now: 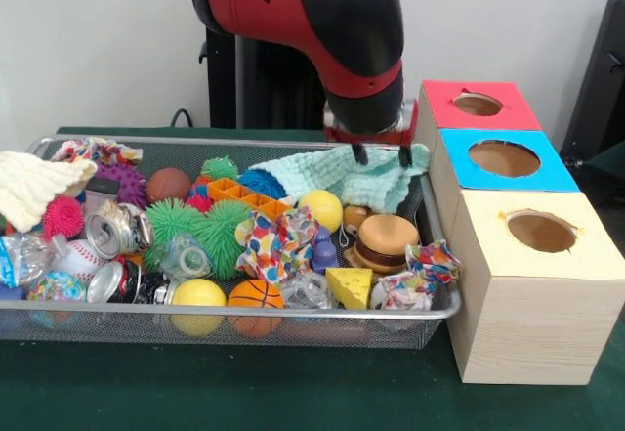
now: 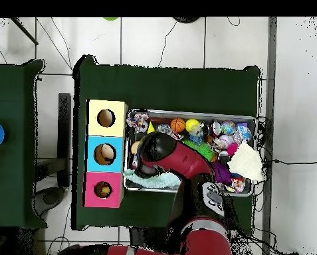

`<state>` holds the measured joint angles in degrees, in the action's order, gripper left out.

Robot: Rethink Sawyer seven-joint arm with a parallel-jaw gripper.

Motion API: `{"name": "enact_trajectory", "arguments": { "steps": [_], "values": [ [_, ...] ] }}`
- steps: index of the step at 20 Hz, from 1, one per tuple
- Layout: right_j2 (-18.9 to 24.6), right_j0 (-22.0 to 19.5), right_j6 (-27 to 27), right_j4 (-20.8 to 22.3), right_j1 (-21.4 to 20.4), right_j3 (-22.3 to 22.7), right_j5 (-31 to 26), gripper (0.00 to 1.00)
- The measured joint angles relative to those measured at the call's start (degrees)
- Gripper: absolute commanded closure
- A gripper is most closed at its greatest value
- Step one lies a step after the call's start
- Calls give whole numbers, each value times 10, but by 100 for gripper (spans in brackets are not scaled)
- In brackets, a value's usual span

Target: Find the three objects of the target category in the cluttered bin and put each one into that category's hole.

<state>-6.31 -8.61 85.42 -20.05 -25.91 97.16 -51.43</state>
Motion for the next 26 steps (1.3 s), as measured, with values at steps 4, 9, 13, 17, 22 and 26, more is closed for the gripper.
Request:
{"name": "enact_trajectory", "arguments": {
  "steps": [4, 9, 13, 17, 22, 26],
  "values": [
    [-18, 10, 0, 14, -4, 16, -69, 0],
    [-39, 16, 0, 20, -19, 40, -86, 0],
    [-50, 15, 0, 17, -41, 66, -39, 0],
    [-53, 2, 0, 12, -77, 97, 116, 0],
    [-50, -24, 0, 0, -120, 132, 257, 0],
    [-49, -44, 0, -3, -156, 154, 340, 0]
  ]
}}
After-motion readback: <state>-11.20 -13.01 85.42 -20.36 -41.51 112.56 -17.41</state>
